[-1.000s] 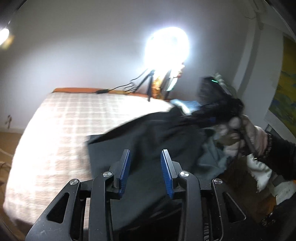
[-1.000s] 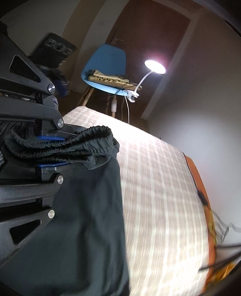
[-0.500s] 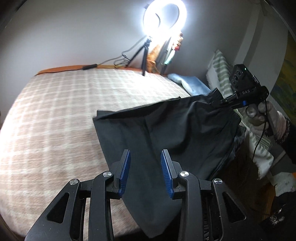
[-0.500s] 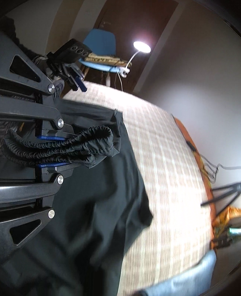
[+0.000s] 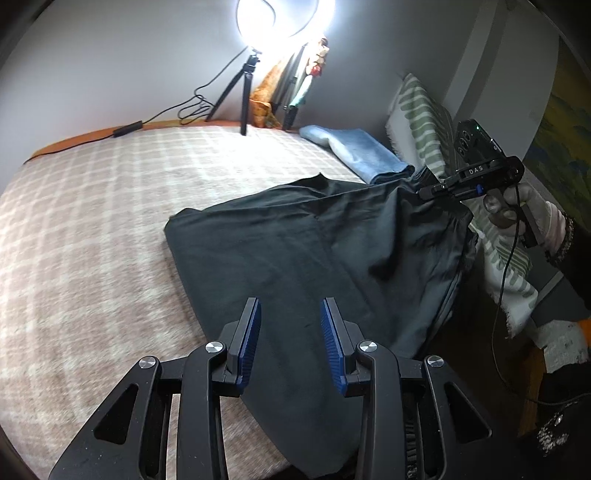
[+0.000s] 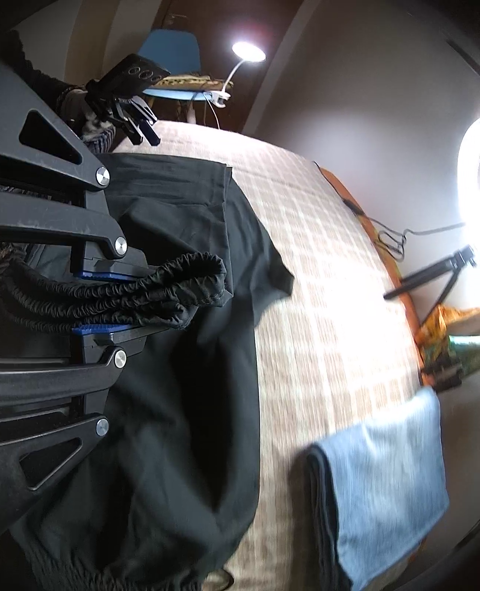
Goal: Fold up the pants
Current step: 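Carry the waistband with the right gripper and lay it on the bed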
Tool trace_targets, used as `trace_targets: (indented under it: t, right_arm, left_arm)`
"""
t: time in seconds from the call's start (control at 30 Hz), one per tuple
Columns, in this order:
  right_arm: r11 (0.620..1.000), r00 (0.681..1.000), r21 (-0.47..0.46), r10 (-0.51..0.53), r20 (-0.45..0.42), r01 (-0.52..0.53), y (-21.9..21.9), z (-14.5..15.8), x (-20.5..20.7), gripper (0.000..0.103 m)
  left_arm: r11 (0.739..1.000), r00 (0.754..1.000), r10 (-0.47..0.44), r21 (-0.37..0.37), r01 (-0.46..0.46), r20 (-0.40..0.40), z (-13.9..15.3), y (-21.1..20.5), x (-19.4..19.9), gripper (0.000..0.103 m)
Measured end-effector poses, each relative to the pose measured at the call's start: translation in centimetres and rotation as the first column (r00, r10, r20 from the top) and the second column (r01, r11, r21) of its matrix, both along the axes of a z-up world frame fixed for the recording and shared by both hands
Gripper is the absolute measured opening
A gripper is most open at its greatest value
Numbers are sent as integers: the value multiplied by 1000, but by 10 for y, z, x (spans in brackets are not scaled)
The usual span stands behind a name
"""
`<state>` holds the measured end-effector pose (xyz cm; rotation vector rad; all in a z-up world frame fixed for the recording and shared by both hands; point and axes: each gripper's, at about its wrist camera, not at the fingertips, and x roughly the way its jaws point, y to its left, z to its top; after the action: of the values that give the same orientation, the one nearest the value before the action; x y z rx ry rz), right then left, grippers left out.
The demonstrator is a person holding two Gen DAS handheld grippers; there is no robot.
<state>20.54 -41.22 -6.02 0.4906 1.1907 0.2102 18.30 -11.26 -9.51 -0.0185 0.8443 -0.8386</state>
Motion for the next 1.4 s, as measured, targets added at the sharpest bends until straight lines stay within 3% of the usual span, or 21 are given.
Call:
trace_targets:
  t: [0.33, 0.8, 1.07, 1.4]
  right_arm:
    - [994, 997, -84, -76, -26, 73, -59, 3, -15, 16]
    - [960, 984, -234, -168, -53, 151, -124, -1, -31, 16]
    - [950, 982, -271, -177, -60, 154, -133, -10, -29, 16]
    - [923, 983, -355, -176, -55, 146, -131, -16, -28, 18]
  left_arm:
    - [998, 998, -67, 13, 67, -11, -6, -31, 0, 32]
    - [995, 995, -90, 29, 92, -52, -20, -48, 1, 32]
    - [995, 994, -95, 25, 97, -60, -20, -50, -5, 32]
    - [984, 983, -173, 31, 175, -59, -21, -64, -25, 32]
